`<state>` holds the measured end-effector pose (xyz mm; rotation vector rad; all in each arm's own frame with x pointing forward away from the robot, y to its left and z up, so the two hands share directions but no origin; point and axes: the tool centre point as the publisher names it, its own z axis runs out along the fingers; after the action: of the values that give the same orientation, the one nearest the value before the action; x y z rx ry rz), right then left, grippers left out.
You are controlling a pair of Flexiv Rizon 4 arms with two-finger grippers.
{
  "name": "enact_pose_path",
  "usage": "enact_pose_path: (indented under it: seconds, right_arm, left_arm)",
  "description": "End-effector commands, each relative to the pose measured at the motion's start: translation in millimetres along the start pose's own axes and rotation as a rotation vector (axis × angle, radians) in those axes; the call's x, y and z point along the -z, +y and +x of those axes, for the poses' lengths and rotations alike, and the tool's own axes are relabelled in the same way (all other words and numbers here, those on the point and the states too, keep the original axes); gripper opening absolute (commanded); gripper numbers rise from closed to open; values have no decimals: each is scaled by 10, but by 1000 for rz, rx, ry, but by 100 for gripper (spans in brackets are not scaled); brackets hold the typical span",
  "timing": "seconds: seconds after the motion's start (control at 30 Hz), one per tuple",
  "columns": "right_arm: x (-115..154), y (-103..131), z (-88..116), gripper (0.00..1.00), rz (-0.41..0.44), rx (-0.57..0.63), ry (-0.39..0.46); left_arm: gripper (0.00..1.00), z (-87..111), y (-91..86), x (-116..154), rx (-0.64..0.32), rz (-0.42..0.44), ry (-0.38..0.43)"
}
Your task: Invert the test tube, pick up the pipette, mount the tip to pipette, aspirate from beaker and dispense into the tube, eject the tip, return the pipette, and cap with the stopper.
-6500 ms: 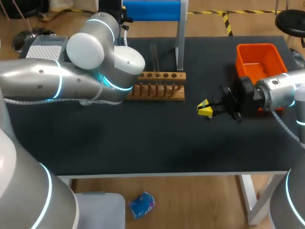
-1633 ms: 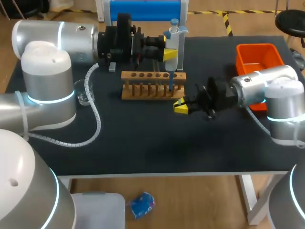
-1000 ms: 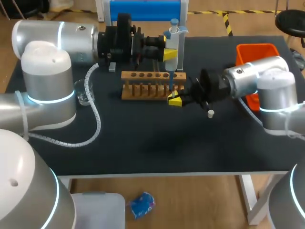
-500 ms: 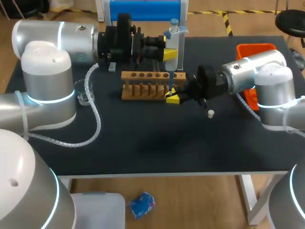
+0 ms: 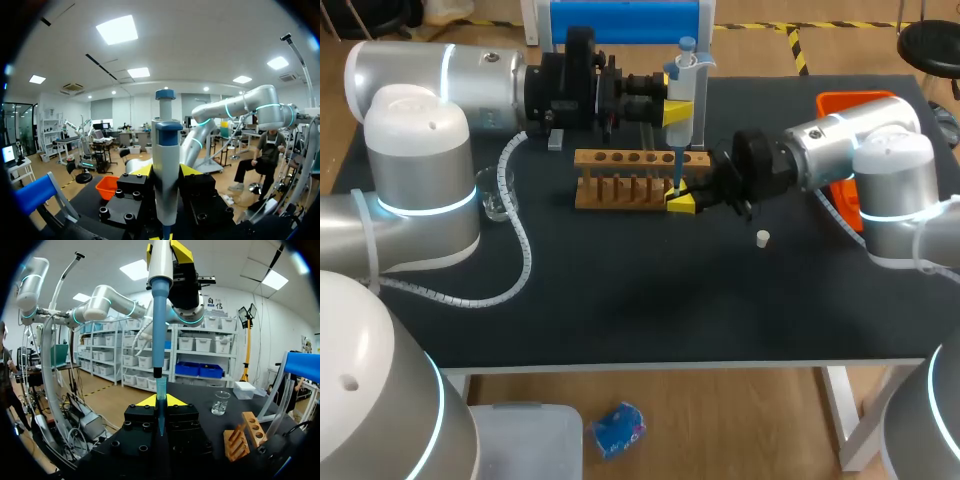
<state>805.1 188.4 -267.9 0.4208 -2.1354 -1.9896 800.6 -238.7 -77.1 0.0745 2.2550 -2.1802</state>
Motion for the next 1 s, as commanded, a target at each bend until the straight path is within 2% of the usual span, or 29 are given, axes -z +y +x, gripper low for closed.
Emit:
enact_pose_path:
  seconds: [0.03,0.47,1.0]
  right_arm:
    - [-2,22,-21,0,7,-1,5]
    - [-11,-17,2,0,46,9,11]
    - [43,-34,53,0,43,13,-2]
  left_arm:
    - [0,-2,21,-5,0,0,0]
    - [0,-2,21,-5,0,0,0]
    - [0,-2,21,-5,0,0,0]
